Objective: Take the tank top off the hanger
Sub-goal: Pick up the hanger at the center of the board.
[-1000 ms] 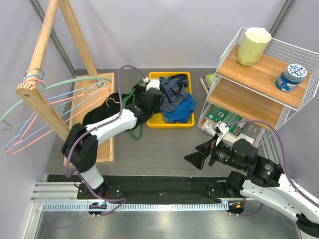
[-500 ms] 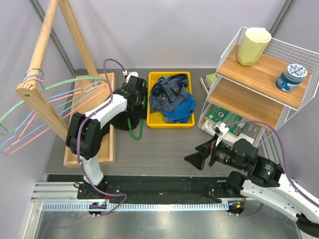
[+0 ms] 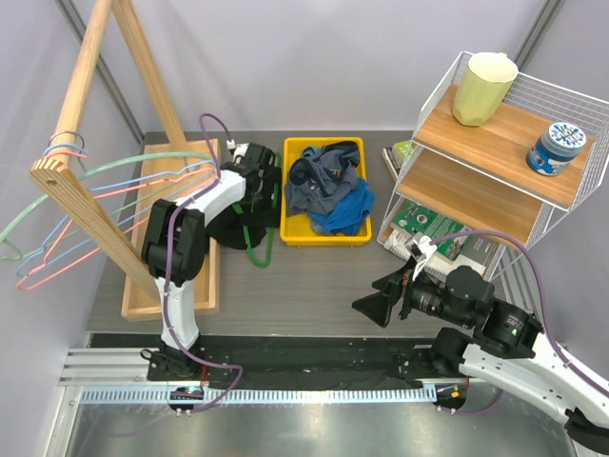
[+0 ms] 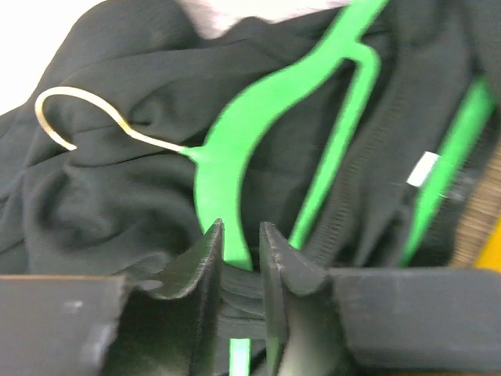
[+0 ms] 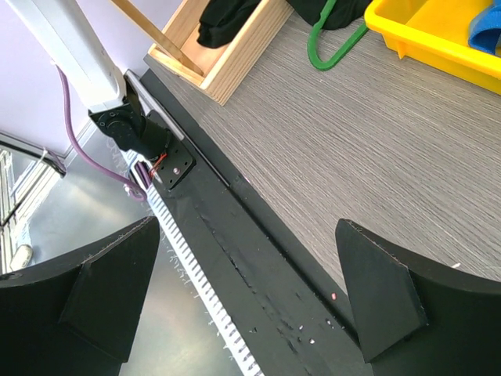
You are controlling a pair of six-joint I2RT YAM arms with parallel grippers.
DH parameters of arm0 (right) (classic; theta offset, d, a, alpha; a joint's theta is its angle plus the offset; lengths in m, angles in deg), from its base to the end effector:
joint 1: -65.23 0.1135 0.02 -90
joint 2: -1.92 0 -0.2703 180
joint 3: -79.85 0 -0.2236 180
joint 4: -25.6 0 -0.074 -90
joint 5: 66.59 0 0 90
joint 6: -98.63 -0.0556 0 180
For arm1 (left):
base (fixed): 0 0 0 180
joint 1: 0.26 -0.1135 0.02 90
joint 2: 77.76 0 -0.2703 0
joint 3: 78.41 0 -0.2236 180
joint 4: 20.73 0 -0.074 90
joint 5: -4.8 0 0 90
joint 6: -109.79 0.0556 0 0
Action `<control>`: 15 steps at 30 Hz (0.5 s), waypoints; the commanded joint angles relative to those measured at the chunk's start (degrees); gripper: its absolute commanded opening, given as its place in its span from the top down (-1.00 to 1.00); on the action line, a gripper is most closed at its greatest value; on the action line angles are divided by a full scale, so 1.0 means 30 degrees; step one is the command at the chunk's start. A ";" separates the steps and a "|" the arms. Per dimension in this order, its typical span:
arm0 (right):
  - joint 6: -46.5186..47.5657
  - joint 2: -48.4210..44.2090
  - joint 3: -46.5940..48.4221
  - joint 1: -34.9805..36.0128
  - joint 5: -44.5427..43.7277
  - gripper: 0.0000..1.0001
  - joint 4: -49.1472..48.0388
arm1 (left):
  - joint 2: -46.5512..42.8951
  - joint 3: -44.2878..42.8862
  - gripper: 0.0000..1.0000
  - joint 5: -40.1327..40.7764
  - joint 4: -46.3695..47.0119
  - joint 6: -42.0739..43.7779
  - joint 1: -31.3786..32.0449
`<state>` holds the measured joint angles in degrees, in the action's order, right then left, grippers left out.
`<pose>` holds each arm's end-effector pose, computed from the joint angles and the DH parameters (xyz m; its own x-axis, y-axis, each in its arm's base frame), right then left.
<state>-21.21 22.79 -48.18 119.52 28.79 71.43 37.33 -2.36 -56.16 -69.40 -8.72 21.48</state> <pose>0.0448 0.0712 0.2924 -0.5573 0.0734 -0.8270 -0.6733 0.5429 0.5019 0.3961 -0.1289 0.2091 -0.7519 -0.1494 -0.6422 -0.2979 0.9459 0.1287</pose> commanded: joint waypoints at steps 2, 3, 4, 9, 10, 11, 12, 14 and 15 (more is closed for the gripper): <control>0.0368 -0.0040 0.0024 0.0070 0.0226 -0.99 -0.0888 | 0.0309 -0.0716 0.32 0.1219 -0.0889 -0.1306 -0.0536; 0.0339 -0.0069 0.0024 0.0070 0.0255 -0.99 -0.0917 | 0.0309 -0.0803 0.26 0.1248 -0.1209 -0.1654 -0.0566; 0.0368 -0.0069 -0.0005 0.0070 0.0255 -0.99 -0.0888 | 0.0309 -0.0688 0.12 0.1249 -0.1212 -0.1890 -0.0566; 0.0368 0.0077 0.0024 0.0070 0.0284 -0.99 -0.0917 | 0.0221 -0.0130 0.04 0.1571 -0.0626 -0.2273 -0.0566; 0.0368 0.0077 0.0024 0.0070 0.0284 -0.99 -0.0917 | 0.0308 -0.0275 0.07 0.1542 -0.0655 -0.2302 -0.0595; 0.0368 0.0048 0.0024 0.0070 0.0313 -0.99 -0.0946 | 0.0541 -0.0335 0.08 0.1542 -0.0713 -0.2332 -0.0624; 0.0368 0.0048 0.0024 0.0099 0.0313 -0.99 -0.0946 | 0.0631 -0.0451 0.09 0.1542 -0.0685 -0.2332 -0.0653; 0.0368 0.0077 0.0053 0.0070 0.0313 -0.99 -0.0917 | 0.0835 -0.0685 0.15 0.1367 -0.0597 -0.2273 -0.0683; 0.0368 0.0048 0.0053 0.0070 0.0284 -0.99 -0.0917 | 0.1069 -0.0803 0.16 0.1366 -0.0626 -0.2273 -0.0683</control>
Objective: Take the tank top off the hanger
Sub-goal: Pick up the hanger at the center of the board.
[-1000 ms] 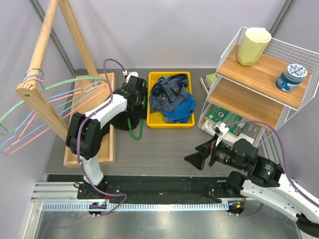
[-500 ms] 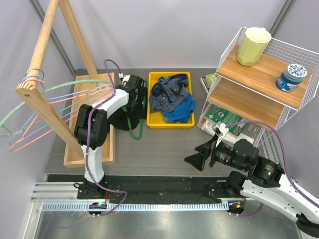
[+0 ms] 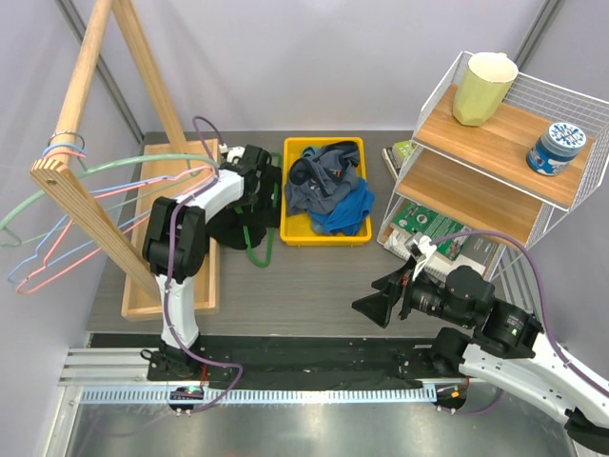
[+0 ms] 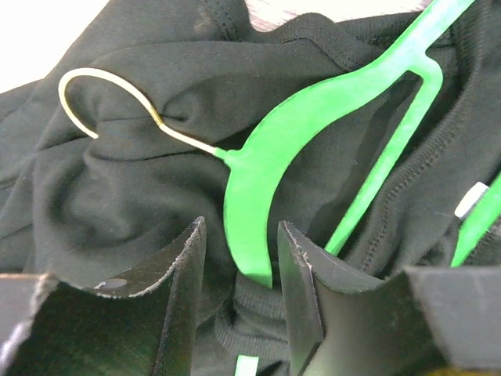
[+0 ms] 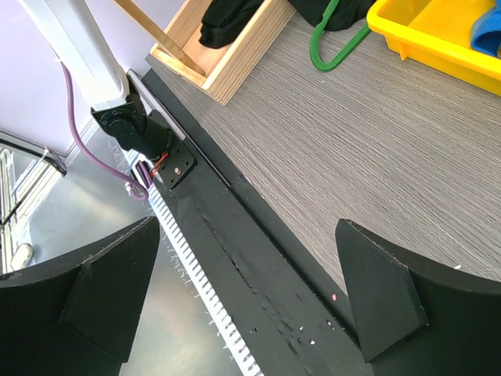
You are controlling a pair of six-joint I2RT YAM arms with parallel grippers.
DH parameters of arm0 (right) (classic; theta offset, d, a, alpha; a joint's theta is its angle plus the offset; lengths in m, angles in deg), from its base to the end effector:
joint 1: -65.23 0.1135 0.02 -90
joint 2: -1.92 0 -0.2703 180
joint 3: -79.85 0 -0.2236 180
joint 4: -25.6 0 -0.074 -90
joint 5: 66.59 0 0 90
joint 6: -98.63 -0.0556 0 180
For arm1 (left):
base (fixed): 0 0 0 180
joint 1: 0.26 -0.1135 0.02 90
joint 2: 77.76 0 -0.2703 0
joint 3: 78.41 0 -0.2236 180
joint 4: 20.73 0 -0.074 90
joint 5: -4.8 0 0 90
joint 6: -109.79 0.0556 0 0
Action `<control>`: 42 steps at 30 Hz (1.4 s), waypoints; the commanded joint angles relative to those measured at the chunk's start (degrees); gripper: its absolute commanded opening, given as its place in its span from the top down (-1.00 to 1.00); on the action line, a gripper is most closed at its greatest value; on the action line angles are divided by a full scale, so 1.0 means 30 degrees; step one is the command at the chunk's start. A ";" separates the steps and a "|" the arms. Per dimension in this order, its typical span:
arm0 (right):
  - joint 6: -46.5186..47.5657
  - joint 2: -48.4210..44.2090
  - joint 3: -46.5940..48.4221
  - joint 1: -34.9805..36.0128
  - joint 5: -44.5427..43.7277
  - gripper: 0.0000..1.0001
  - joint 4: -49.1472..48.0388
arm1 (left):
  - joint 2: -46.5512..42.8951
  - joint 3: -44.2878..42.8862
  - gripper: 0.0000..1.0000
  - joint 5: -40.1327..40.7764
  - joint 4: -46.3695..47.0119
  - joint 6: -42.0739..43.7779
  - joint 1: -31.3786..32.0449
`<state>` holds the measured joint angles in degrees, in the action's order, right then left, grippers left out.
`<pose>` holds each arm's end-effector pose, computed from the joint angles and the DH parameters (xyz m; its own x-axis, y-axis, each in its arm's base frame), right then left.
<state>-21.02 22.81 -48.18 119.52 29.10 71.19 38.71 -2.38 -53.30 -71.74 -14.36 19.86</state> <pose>0.0447 0.0716 0.2929 -0.5545 0.0720 -0.8291 -0.6785 0.5377 0.5005 0.3978 -0.1144 0.1986 -0.7352 -0.2382 -0.6346 -0.4132 0.8996 0.1410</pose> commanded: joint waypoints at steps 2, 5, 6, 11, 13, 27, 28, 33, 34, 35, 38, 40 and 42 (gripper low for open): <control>0.0274 0.0041 0.0053 0.0070 0.0153 -0.99 -0.0866 | 0.0787 -0.1059 0.16 0.0441 0.0066 -0.0452 -0.0202; 0.0274 0.0041 0.0083 0.0070 0.0182 -0.99 -0.0837 | 0.0993 -0.1294 0.17 0.0382 -0.0022 -0.0539 -0.0349; 0.0303 0.0041 0.0054 0.0070 0.0182 -0.99 -0.0866 | 0.1022 -0.1353 0.17 0.0295 0.0036 -0.0511 -0.0349; 0.0303 0.0099 0.0053 0.0070 0.0153 -0.99 -0.0895 | 0.1519 -0.1704 0.18 0.0148 0.0007 -0.0511 -0.0378; 0.0332 0.0099 0.0053 0.0070 0.0182 -0.99 -0.0866 | 0.1811 -0.1792 0.19 0.0061 0.0007 -0.0423 -0.0349; 0.0303 0.0011 -0.0005 0.0070 0.0065 -0.99 -0.0895 | 0.1608 -0.1559 0.25 0.0236 0.0034 -0.0423 -0.0378; 0.0303 0.0011 -0.0005 0.0070 0.0065 -0.99 -0.0866 | 0.1637 -0.1501 0.25 0.0265 0.0065 -0.0394 -0.0378; 0.0245 -0.0164 -0.0005 0.0099 0.0095 -1.00 -0.0866 | 0.1669 -0.1530 0.56 0.0411 0.0122 -0.0364 -0.0407; 0.0244 -0.0194 -0.0005 0.0070 0.0094 -0.99 -0.0866 | 0.1435 -0.1384 0.65 0.0470 0.0182 -0.0422 -0.0350; 0.0244 -0.0194 -0.0005 0.0070 0.0065 -0.99 -0.0866 | 0.1287 -0.1267 0.81 0.0731 0.0183 -0.0539 -0.0349; 0.0274 -0.0165 0.0024 0.0099 0.0036 -1.00 -0.0866 | 0.0321 -0.1353 1.00 0.1610 -0.0079 -0.0599 -0.0057; 0.0303 -0.0106 0.0053 0.0070 0.0094 -0.99 -0.0866 | -0.0350 -0.1646 1.00 0.2664 -0.0519 -0.0482 0.0380; 0.0274 -0.0077 0.0024 0.0070 0.0094 -0.99 -0.0866 | -0.0734 -0.1879 1.00 0.3803 -0.0928 -0.0278 0.0849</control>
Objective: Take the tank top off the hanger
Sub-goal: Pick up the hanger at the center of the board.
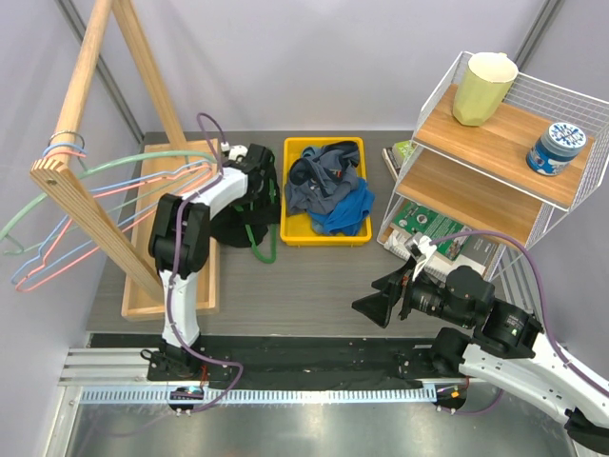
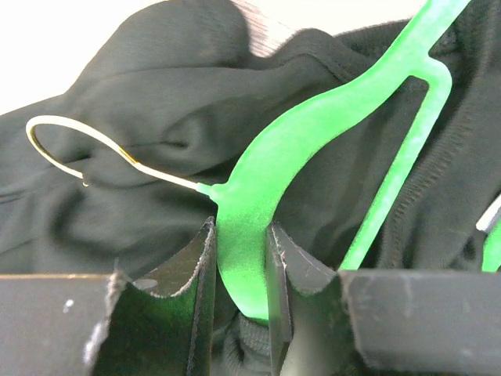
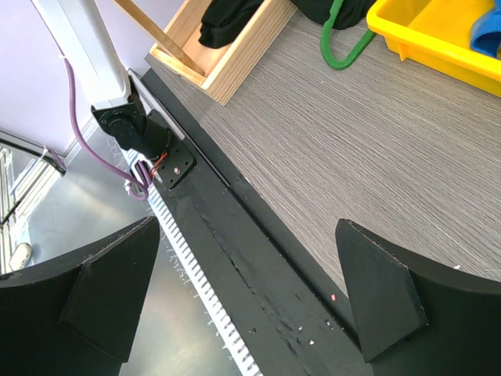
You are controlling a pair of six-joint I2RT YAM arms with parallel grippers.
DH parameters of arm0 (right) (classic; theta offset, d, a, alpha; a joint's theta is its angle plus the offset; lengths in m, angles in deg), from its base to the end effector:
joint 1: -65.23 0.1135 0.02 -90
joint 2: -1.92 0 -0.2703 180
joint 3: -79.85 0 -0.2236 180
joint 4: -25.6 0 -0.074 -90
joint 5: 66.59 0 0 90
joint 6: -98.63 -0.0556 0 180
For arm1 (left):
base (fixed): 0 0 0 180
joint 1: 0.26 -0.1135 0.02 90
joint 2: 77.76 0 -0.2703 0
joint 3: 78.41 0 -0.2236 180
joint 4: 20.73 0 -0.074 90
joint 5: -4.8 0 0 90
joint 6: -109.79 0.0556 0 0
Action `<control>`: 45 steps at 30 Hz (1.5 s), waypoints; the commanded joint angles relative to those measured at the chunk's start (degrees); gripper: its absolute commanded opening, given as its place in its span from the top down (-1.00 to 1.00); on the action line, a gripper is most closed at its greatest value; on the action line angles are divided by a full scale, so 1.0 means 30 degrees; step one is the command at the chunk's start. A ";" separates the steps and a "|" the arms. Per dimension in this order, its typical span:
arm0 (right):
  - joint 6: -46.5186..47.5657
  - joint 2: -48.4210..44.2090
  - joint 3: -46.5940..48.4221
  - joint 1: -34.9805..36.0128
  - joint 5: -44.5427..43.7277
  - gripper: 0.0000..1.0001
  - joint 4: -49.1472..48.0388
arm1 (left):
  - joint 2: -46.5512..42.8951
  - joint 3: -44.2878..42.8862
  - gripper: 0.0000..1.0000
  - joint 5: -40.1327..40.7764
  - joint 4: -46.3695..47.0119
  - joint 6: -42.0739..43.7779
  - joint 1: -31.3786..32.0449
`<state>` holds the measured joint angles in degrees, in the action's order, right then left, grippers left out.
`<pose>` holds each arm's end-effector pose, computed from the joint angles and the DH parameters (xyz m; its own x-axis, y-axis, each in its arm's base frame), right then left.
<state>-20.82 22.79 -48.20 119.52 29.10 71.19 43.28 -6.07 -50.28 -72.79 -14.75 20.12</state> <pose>0.0446 0.0715 0.2928 -0.5521 0.0701 -0.8308 -0.6805 0.5379 0.4976 0.4110 -0.1187 0.1846 -0.7377 -0.2219 -0.6376 -0.4319 0.8810 0.1932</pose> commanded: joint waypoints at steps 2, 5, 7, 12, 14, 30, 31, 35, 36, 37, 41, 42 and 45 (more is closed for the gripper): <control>0.0208 -0.0070 0.0060 0.0070 0.0094 -0.99 -0.0896 | -0.2638 -0.0853 1.00 0.3534 -0.1162 0.0001 0.1027; 0.0237 -0.0216 0.0031 0.0070 0.0094 -0.99 -0.0866 | -0.3106 -0.1001 1.00 0.4502 -0.1459 0.0292 0.1670; 0.0237 -0.0187 0.0031 0.0070 0.0094 -0.99 -0.0866 | -0.3399 -0.1030 1.00 0.5088 -0.1663 0.0411 0.1935; 0.0266 -0.0128 0.0061 0.0070 0.0094 -0.99 -0.0895 | -0.3781 -0.1265 1.00 0.6201 -0.1957 0.0908 0.2873; 0.0238 -0.0099 0.0061 0.0070 0.0123 -1.00 -0.0896 | -0.3898 -0.1383 1.00 0.6758 -0.2222 0.0938 0.3281; 0.0237 -0.0040 0.0031 0.0070 0.0036 -1.00 -0.0895 | -0.6561 -0.1790 1.00 0.9362 -0.2572 0.2197 0.6300; 0.0237 -0.0040 0.0089 0.0070 0.0036 -0.99 -0.0866 | -0.6797 -0.1908 1.00 0.9541 -0.2631 0.2315 0.6621; 0.0208 -0.0011 0.0148 0.0070 -0.0052 -1.00 -0.0866 | -0.8114 -0.2290 1.00 1.0215 -0.3070 0.3017 0.7442; 0.0208 0.0047 0.0235 0.0070 -0.0110 -0.99 -0.0895 | -0.8437 -0.2319 1.00 1.0362 -0.2868 0.3599 0.7647; 0.0237 0.0280 0.0294 0.0070 -0.0111 -0.99 -0.0954 | -0.9078 -0.2407 1.00 1.0479 -0.2808 0.3982 0.8172; 0.0647 0.1536 0.1053 0.0070 0.0094 -0.99 -0.1363 | -1.0488 -0.3313 1.00 1.0043 -0.3594 0.5127 0.9522; 0.0792 0.1890 0.1260 0.0070 0.0036 -0.99 -0.1364 | -1.0781 -0.3548 1.00 0.9896 -0.4352 0.5331 1.0192; 0.1583 0.3384 0.2547 0.0070 -0.0110 -1.00 -0.1423 | -1.2070 -0.4164 1.00 0.9018 -0.5934 0.5305 1.1568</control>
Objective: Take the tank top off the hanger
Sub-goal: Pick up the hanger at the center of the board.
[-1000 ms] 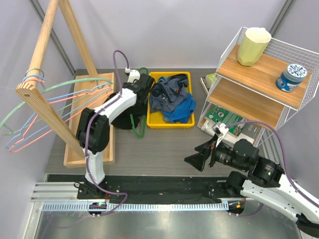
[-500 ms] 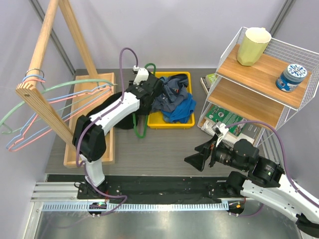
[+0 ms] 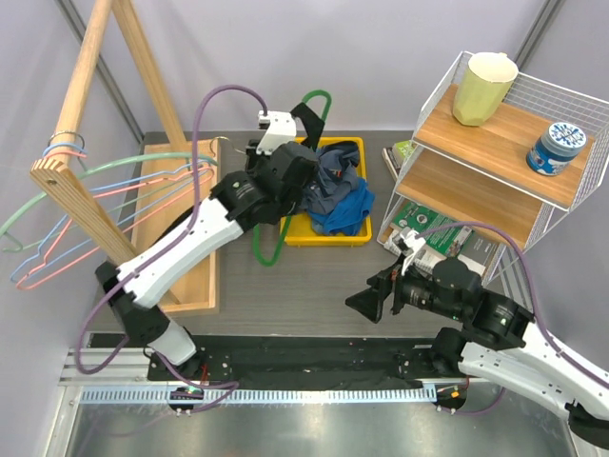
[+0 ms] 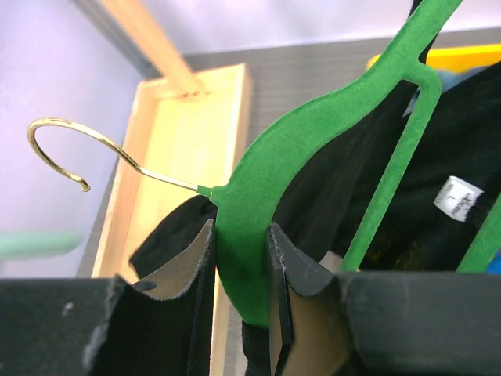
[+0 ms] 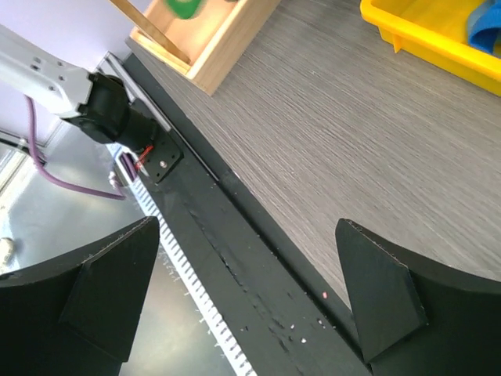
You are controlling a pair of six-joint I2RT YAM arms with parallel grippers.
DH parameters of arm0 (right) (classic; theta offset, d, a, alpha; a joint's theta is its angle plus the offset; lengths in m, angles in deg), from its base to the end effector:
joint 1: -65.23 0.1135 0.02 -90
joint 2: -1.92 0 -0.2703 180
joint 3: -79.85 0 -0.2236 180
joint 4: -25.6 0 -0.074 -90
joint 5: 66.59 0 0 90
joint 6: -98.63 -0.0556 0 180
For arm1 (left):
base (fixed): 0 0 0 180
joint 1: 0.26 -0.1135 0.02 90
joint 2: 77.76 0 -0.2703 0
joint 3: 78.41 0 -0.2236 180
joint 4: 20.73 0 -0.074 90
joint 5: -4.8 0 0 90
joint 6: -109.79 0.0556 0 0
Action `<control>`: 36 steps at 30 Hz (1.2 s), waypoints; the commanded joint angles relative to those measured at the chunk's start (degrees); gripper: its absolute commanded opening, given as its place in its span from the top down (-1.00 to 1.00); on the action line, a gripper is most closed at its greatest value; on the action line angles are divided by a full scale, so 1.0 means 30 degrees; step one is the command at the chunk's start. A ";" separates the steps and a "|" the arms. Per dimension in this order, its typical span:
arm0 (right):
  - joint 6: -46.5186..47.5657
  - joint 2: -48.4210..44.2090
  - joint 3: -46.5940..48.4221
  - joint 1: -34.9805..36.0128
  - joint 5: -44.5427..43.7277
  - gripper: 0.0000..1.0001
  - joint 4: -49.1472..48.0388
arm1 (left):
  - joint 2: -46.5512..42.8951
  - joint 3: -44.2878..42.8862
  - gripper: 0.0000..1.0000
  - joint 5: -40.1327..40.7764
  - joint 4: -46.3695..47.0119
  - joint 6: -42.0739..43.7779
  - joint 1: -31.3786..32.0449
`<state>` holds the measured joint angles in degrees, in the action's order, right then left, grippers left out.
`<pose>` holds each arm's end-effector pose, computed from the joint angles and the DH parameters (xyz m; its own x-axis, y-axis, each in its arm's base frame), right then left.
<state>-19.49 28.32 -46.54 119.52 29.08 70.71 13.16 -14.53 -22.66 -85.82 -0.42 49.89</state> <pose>0.0538 0.0843 0.2962 -0.5649 0.0177 -0.8250 -0.6765 0.5626 0.4753 0.2321 -0.2011 0.4151 -0.3572 0.1794 -0.9166 -0.2191 0.9379 0.2690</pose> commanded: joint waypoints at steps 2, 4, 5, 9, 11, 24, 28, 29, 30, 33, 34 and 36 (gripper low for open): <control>0.1694 0.2680 0.3219 0.0070 -0.0192 -0.99 -0.1379 | -0.3022 -0.1638 1.00 -0.0602 -0.3113 0.0058 0.2352; 0.2106 0.3387 0.3985 0.0070 0.0012 -0.99 -0.1584 | -0.3845 -0.1610 1.00 -0.1012 -0.3881 -0.0526 0.3115; 0.2484 0.3709 0.4772 0.0070 0.0072 -0.99 -0.1701 | -0.4633 -0.1464 1.00 -0.1391 -0.4523 -0.0733 0.3262; 0.3335 0.5758 0.6827 0.0070 0.0277 -0.99 -0.1702 | -0.7622 0.0085 1.00 -0.3410 -0.4152 -0.1086 0.3762; 0.3600 0.6347 0.8169 0.0070 0.0656 -0.99 -0.1760 | -0.8998 0.1023 1.00 -0.5162 -0.2810 -0.0708 0.3762; 0.5211 1.3406 1.9159 0.0128 -0.1681 -0.87 0.1107 | -1.1790 0.3341 1.00 -0.6992 -0.2156 0.0289 0.3762; 0.5622 1.3878 2.0072 0.0187 -0.2441 -0.82 0.0994 | -1.1526 0.3634 1.00 -0.6785 -0.2303 0.0641 0.3762; 0.5884 1.4081 2.0392 0.0187 -0.2592 -0.81 0.1051 | -1.1554 0.3896 1.00 -0.6843 -0.2100 0.0729 0.3762; 0.6032 1.4547 2.0599 0.0187 -0.2623 -0.80 0.1197 | -1.1555 0.4043 1.00 -0.6931 -0.1953 0.0759 0.3762; 0.6588 1.5689 2.1361 0.0187 -0.3440 -0.79 0.2045 | -1.1379 0.4249 1.00 -0.6990 -0.1893 0.0876 0.3762; 0.6706 1.5898 2.1449 0.0187 -0.3849 -0.77 0.2367 | -1.1321 0.4308 1.00 -0.6961 -0.1922 0.0876 0.3762; 0.7085 1.6221 2.1363 0.0187 -0.4642 -0.75 0.2545 | -1.1291 0.4542 1.00 -0.6932 -0.1922 0.0905 0.3762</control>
<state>-1.76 74.98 15.45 119.78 20.95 75.98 -20.09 -0.78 -43.40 -95.72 1.25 60.97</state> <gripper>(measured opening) 0.887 0.268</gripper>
